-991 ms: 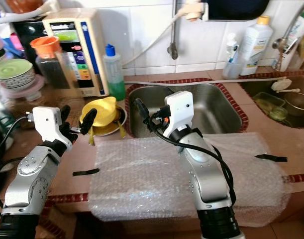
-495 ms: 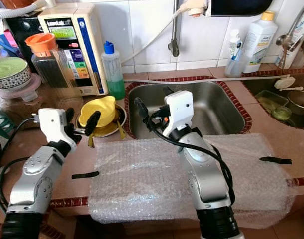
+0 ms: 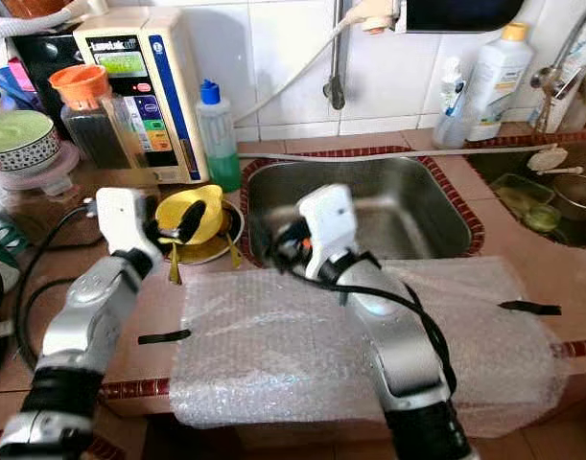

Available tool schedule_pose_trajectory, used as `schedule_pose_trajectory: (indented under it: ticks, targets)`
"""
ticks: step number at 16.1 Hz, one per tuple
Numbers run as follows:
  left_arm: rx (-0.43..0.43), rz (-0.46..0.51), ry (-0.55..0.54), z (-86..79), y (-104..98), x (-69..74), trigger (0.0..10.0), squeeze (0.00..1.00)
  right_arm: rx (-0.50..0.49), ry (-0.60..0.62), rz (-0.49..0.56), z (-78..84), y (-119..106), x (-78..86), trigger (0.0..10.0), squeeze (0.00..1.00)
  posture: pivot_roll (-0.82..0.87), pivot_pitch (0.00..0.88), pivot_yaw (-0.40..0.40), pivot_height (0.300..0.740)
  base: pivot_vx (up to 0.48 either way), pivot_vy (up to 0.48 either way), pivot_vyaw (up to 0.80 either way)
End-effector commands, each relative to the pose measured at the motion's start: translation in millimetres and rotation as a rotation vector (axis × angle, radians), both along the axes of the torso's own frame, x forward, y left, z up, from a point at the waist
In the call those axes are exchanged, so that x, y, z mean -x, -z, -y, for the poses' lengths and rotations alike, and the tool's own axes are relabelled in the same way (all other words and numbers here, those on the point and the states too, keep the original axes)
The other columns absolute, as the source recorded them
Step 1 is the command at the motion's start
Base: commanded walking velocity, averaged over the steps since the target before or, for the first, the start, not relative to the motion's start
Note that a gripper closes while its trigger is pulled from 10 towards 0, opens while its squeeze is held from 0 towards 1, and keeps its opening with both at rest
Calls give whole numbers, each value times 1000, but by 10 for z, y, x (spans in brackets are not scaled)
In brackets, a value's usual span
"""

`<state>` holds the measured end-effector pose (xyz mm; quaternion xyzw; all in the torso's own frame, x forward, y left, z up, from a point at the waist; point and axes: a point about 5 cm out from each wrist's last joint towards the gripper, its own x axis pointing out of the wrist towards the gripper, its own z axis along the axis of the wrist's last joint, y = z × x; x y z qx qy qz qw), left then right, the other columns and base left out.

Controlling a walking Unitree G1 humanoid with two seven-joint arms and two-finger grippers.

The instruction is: Kitchen organization

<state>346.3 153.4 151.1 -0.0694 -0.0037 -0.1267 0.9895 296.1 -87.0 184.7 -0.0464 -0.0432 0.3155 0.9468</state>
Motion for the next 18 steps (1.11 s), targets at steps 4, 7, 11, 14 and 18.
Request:
schedule_pose_trajectory:
  ticks: [4, 7, 11, 14, 18]
  targets:
    - [-21, 6, -13, 2, -43, -107, 10000, 0, 6, -44, -119, 13, 124, 112, 10000, 0, -259, 36, 85, 740, 0, 0, 0]
    - [-30, 12, -46, -41, -67, -165, 10000, 0, 28, -8, -131, 90, 107, 137, 10000, 0, -265, 42, 87, 740, 0, 0, 0]
    - [-33, 14, -135, -190, -93, -236, 10000, 0, 85, -38, -232, 207, 142, 287, 10000, 0, -282, 53, 89, 740, 0, 0, 0]
    - [-57, -15, -175, -255, -71, -279, 10000, 0, 116, -86, -335, 276, 252, 401, 10000, 0, -289, 56, 90, 740, 0, 0, 0]
    - [-58, -90, -146, -336, -21, -286, 10000, 0, 122, -124, -327, 223, 212, 428, 10000, 0, -285, 54, 90, 740, 0, 0, 0]
